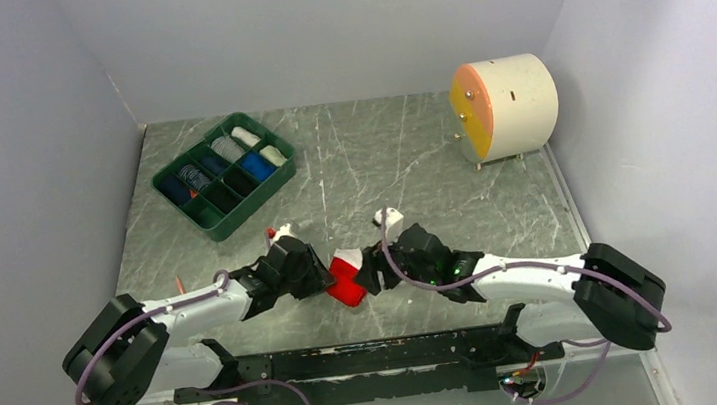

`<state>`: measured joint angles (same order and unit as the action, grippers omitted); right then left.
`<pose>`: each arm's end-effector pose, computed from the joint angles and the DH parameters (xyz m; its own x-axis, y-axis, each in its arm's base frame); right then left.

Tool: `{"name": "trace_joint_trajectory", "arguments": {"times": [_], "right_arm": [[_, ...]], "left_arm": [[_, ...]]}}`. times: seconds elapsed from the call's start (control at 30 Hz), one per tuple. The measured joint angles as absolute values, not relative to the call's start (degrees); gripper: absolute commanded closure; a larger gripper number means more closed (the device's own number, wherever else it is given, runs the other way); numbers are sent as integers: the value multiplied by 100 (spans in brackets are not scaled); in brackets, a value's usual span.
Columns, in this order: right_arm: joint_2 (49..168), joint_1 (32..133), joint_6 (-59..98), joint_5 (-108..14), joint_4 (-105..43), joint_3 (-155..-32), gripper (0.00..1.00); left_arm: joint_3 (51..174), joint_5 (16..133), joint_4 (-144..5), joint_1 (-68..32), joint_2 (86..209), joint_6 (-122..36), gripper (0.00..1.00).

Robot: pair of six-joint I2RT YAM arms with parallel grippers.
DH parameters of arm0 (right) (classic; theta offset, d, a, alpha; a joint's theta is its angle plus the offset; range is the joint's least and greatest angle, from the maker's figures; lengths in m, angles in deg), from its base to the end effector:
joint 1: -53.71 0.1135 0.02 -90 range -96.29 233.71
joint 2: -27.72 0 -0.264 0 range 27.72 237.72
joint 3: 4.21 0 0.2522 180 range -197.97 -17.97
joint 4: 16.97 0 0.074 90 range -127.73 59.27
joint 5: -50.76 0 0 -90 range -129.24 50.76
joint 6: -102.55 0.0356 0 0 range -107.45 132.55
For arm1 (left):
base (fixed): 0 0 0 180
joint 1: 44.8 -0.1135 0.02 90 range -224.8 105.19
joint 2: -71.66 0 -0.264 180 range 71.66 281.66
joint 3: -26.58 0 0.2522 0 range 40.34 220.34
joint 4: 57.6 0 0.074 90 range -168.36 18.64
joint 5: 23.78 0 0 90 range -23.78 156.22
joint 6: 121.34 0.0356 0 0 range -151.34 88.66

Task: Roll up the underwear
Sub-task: Roll the underwear to the center of the board.

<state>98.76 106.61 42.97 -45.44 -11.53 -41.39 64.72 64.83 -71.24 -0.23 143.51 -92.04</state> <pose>0.1416 0.1936 0.1706 -0.6781 -0.0621 -0.7324 -0.5878 0.6440 0.4896 0.1586 -0.1550 0.1438 -0.8580 -0.3785 -0.3471 -0.1193 0.8043 -0.5821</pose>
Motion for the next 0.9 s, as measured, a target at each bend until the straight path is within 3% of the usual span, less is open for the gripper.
{"name": "trace_joint_trajectory", "arguments": {"times": [0.3, 0.57, 0.9], "right_arm": [[10377, 12548, 2498, -2745, -1907, -5092, 36], [11341, 12910, 1696, -2210, -1971, -5435, 38], [11894, 12991, 1575, -1539, -1162, -5219, 49]], "left_arm": [[6472, 6483, -7126, -21, 14351, -9211, 56], [6472, 6485, -7122, -21, 14358, -9231, 56], [6472, 6503, -7076, -21, 14391, -9305, 56]]}}
